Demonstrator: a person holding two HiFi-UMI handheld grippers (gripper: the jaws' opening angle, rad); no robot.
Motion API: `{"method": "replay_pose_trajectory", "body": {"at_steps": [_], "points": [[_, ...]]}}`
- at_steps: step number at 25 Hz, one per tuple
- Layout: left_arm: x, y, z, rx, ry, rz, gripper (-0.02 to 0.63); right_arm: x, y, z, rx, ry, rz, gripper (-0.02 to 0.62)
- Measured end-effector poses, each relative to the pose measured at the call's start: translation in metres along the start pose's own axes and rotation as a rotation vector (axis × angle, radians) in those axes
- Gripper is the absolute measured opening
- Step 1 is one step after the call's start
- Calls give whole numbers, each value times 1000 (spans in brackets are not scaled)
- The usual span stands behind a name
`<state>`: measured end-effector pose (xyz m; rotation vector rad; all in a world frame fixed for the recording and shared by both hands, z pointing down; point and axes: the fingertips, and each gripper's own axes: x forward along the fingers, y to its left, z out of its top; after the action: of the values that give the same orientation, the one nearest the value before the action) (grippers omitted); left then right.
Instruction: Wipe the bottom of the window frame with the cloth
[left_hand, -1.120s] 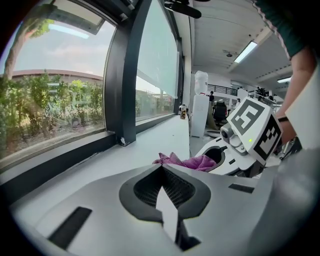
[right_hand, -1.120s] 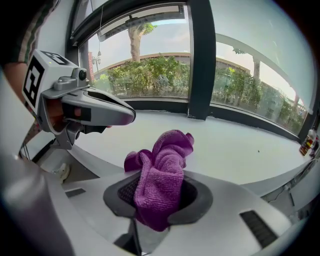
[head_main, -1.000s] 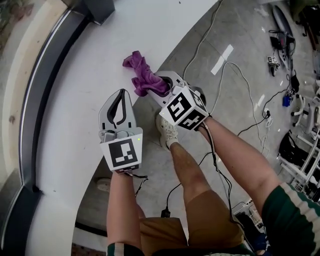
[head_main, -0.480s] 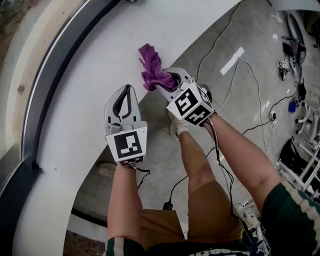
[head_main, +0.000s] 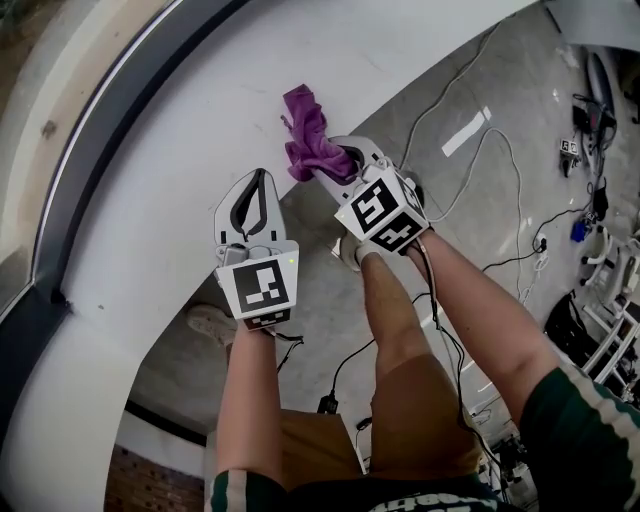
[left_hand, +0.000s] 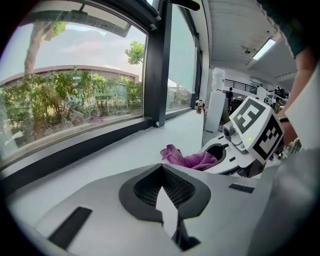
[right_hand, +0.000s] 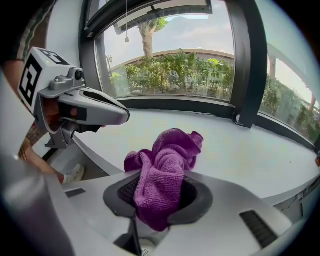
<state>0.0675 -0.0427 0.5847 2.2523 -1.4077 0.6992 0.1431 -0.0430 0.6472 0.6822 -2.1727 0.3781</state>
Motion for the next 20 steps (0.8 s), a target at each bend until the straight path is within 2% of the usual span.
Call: {"method": "replay_pose_trajectory", "body": {"at_steps": [3, 11, 17, 20], "points": [[-10, 6, -8, -17, 22, 11, 5, 3, 11, 7, -20, 5, 21, 126], [12, 2, -5, -12, 38, 62, 5, 11, 9, -2, -62, 29, 107, 126], [12, 13, -12, -48, 56, 100, 5, 19, 17, -3, -73, 45, 152, 126], [2, 22, -17, -57, 53, 114, 5, 21, 33, 3, -97, 50, 176, 126]]}}
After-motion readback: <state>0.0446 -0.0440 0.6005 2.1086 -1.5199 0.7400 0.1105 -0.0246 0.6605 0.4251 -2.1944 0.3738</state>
